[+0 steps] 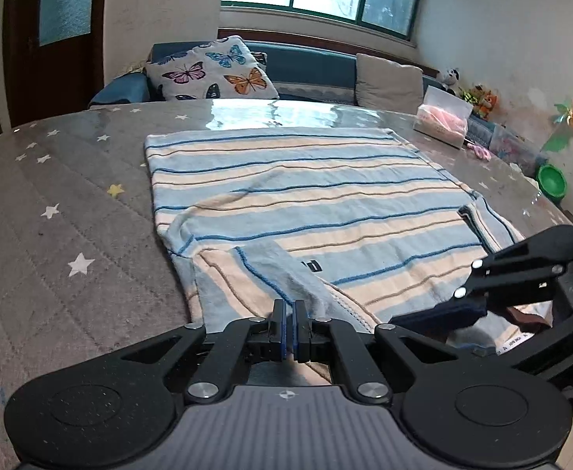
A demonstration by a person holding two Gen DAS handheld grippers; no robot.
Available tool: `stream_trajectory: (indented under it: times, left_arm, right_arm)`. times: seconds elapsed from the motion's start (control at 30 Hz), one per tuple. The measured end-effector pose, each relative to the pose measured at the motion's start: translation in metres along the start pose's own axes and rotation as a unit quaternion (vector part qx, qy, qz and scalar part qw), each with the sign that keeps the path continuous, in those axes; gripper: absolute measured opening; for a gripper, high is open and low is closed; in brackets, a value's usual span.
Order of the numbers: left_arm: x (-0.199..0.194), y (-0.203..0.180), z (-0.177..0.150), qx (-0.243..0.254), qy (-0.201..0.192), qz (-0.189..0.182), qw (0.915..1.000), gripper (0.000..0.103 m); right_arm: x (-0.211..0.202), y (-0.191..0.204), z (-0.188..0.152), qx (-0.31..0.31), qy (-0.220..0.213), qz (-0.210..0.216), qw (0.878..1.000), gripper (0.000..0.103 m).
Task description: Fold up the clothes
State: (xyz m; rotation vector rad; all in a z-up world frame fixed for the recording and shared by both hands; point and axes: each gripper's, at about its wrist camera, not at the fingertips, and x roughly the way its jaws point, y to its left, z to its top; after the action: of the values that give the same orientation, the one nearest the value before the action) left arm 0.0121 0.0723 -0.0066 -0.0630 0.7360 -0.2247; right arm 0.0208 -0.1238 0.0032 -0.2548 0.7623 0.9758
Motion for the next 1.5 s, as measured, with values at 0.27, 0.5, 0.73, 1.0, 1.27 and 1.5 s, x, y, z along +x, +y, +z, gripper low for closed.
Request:
stream_trajectory:
  times: [0.27, 0.5, 0.73, 1.0, 1.27, 1.5]
  left_arm:
    - [0.0, 0.004, -0.003, -0.006, 0.0, 0.004, 1.0, 0.004]
    - [0.0, 0.0, -0.003, 0.003, -0.003, 0.006, 1.0, 0.004]
    - [0.002, -0.02, -0.009, 0.045, 0.004, -0.012, 0.9989, 0.014]
    - [-0.013, -0.036, -0.02, 0.083, 0.019, -0.036, 0.9957, 0.023]
    - [-0.038, -0.04, -0.027, 0.124, 0.024, -0.031, 0.9915, 0.038]
    - [-0.055, -0.052, -0.038, 0.198, 0.025, -0.021, 0.9796, 0.051]
  right_arm:
    - [0.0, -0.004, -0.002, 0.02, -0.003, -0.001, 1.0, 0.004]
    - [-0.012, 0.004, -0.006, 0.009, -0.005, -0.009, 1.0, 0.005]
    - [-0.03, -0.004, -0.011, 0.013, -0.009, -0.038, 0.999, 0.019]
    - [-0.079, -0.063, -0.047, 0.092, -0.007, -0.162, 0.983, 0.024]
    - [-0.097, -0.094, -0.081, 0.121, 0.013, -0.216, 0.969, 0.025]
    - [-0.111, -0.074, -0.085, 0.061, 0.026, -0.2, 0.978, 0.041]
